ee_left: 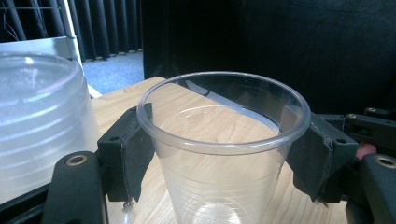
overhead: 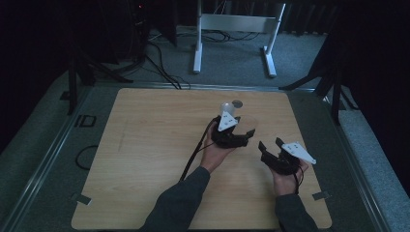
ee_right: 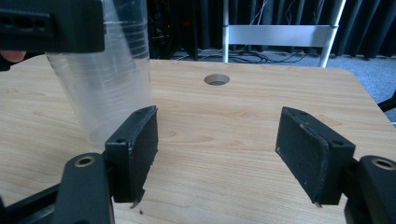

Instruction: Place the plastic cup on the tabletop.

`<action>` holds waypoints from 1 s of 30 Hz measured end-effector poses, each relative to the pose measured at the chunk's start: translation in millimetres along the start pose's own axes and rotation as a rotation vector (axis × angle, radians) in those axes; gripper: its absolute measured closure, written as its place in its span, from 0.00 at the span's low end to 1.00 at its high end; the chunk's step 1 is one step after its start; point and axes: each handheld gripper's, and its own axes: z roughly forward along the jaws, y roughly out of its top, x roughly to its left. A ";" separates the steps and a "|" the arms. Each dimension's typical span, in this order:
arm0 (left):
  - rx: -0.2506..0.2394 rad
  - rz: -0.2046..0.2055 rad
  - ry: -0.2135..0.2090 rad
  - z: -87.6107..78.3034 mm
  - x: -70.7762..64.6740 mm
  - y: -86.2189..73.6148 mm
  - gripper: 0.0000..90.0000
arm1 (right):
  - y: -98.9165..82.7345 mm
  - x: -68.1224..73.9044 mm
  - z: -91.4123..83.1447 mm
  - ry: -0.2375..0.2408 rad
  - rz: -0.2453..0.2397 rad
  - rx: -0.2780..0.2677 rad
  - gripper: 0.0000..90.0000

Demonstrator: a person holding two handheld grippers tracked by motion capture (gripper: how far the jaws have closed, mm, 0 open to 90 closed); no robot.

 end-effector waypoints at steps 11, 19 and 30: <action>0.005 -0.007 0.001 -1.0 0.3 -13.3 0.31 | -0.6 -1.1 0.0 -0.003 0.002 -0.001 0.33; 0.019 0.000 0.019 -1.9 1.2 -19.5 0.31 | -1.4 -2.3 -0.2 -0.004 0.002 0.002 0.33; 0.034 0.015 0.029 -2.8 0.4 -32.3 0.31 | -2.4 -2.6 -0.1 -0.005 0.004 0.006 0.33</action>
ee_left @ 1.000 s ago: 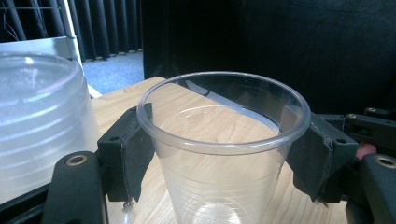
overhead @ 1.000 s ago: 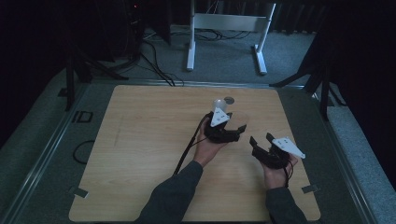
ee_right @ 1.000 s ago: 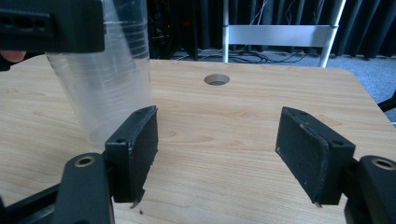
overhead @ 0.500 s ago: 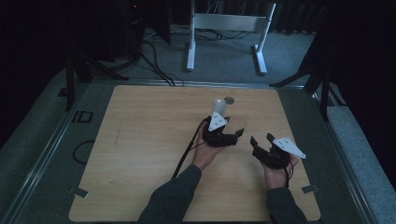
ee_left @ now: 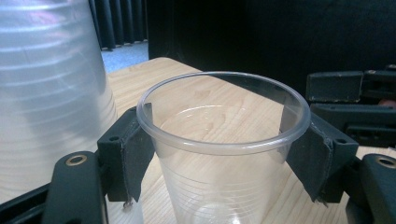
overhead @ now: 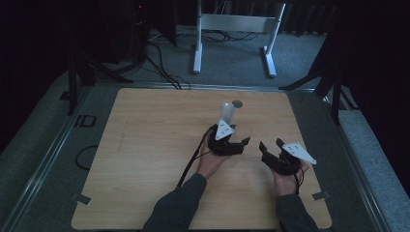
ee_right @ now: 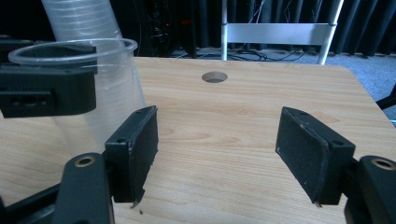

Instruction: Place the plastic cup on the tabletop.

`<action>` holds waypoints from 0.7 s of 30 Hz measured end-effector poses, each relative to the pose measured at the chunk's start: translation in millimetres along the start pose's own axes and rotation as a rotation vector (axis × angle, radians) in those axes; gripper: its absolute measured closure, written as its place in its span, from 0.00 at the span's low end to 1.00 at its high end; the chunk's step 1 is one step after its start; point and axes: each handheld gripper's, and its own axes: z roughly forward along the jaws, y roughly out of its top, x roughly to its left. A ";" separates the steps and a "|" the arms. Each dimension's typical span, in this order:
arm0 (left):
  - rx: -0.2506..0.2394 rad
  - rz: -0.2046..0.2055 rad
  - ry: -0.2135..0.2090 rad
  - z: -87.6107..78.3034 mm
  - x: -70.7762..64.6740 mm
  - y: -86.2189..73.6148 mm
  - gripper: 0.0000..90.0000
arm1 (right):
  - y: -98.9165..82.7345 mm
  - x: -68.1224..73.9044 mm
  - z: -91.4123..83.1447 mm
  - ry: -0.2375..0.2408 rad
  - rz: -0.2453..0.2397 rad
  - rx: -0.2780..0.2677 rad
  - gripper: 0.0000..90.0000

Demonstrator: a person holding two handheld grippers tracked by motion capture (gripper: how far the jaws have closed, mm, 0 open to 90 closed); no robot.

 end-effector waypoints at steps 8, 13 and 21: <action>0.021 0.029 0.007 1.2 -3.0 -11.7 0.31 | 0.1 -0.2 -0.5 -0.002 0.001 -0.004 0.33; 0.025 0.023 0.010 1.1 -3.3 -18.2 0.31 | 0.2 -0.9 -0.9 -0.006 0.003 -0.006 0.33; 0.030 0.023 0.004 1.0 -6.1 -26.6 0.31 | -0.7 1.3 0.1 0.000 -0.003 -0.002 0.33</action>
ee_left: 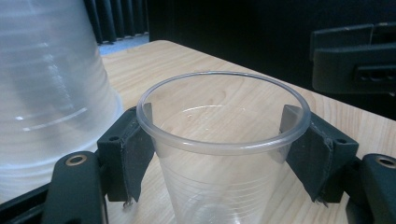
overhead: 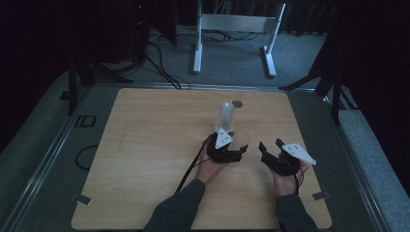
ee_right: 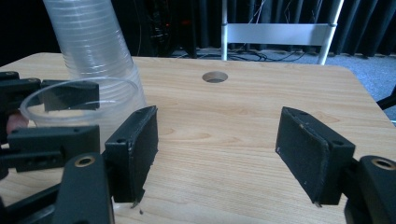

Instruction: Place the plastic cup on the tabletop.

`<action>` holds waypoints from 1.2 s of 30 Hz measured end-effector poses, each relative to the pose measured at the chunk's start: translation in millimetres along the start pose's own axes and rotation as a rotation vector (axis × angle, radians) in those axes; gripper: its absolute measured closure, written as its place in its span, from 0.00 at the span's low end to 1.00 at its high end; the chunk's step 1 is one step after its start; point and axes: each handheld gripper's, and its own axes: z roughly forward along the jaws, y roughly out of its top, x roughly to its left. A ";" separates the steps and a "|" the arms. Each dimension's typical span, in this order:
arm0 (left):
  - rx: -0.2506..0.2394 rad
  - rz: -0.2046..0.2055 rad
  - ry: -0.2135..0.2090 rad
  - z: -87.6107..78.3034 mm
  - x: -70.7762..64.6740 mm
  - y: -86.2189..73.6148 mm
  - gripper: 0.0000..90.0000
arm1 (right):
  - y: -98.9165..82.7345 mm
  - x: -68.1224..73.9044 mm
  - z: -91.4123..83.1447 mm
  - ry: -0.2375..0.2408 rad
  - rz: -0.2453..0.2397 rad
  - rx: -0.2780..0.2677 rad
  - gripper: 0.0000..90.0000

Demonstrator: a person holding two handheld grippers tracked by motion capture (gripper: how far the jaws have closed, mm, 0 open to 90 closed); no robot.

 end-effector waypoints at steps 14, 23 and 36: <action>0.006 -0.009 -0.005 -0.5 -1.5 -9.9 0.30 | -0.1 -0.1 -0.2 0.000 0.000 -0.001 0.33; 0.005 -0.022 -0.011 -0.4 -2.7 -16.8 0.30 | -0.3 0.1 0.1 0.001 0.000 0.000 0.33; 0.047 -0.006 -0.022 -1.7 -7.3 -20.6 0.25 | -0.6 0.5 0.3 0.001 -0.002 0.000 0.33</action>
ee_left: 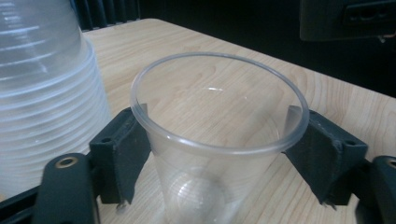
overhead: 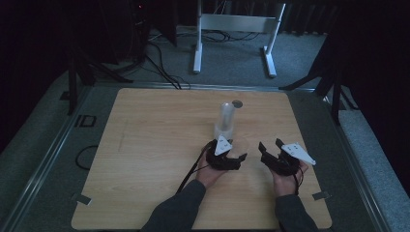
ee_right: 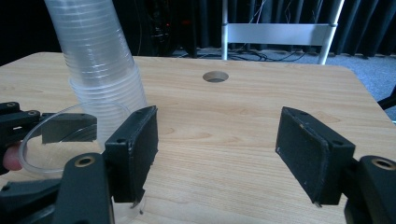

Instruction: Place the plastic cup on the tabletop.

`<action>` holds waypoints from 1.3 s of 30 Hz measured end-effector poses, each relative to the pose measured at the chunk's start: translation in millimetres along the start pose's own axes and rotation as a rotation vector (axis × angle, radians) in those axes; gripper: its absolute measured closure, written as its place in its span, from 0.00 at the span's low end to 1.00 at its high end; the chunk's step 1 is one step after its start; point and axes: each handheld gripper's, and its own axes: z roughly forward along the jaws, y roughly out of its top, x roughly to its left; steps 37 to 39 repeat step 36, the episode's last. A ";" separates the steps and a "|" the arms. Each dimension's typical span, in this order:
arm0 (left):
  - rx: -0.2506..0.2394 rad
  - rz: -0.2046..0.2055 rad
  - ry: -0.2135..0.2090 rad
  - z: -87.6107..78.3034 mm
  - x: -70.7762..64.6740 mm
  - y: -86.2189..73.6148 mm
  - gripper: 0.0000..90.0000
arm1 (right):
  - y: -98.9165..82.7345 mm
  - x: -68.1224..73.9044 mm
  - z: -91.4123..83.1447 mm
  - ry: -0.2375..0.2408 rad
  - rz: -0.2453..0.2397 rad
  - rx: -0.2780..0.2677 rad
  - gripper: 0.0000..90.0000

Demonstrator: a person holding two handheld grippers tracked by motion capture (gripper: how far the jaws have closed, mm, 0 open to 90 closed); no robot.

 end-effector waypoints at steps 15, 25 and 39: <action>0.047 0.000 -0.014 -4.8 0.4 -6.8 0.16 | -0.4 0.1 0.4 0.000 0.003 0.002 0.33; 0.036 -0.022 -0.024 -16.4 2.9 -13.7 0.16 | -0.6 -0.6 0.3 -0.001 0.004 0.001 0.33; 0.031 -0.016 -0.021 -24.6 -0.1 -18.4 0.16 | -0.8 -1.8 0.3 -0.004 0.006 0.004 0.33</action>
